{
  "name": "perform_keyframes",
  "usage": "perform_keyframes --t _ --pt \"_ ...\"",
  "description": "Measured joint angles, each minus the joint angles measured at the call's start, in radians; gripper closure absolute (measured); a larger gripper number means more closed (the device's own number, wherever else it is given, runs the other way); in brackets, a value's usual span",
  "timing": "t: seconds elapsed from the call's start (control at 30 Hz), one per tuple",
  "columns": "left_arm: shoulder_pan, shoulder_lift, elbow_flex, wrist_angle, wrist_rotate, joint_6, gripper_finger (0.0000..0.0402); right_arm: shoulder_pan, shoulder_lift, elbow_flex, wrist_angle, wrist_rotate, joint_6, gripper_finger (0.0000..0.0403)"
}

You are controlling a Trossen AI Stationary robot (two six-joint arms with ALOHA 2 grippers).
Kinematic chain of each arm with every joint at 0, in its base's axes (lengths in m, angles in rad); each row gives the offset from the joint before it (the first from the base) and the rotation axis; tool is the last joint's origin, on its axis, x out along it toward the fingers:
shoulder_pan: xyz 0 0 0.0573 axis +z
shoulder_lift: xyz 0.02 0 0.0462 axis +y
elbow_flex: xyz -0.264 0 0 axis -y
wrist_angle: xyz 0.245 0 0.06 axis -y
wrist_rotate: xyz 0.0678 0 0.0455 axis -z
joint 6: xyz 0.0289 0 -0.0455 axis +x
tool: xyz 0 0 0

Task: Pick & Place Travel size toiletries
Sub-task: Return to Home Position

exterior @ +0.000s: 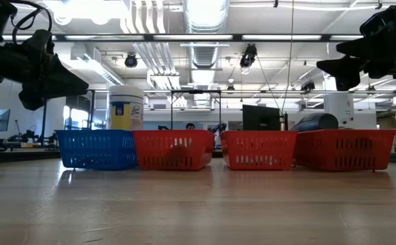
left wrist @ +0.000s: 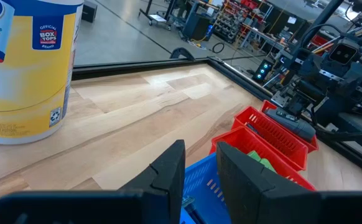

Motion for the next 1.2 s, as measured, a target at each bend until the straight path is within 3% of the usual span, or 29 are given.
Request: perform_keyframes --t 0.83,1.2 --pt "0.000 0.000 0.000 0.000 0.000 0.000 0.0305 0.000 0.000 0.000 0.000 0.000 0.000 0.0046" --pt "0.000 0.000 0.000 0.000 0.000 0.000 0.0305 0.000 0.000 0.000 0.000 0.000 0.000 0.0062"
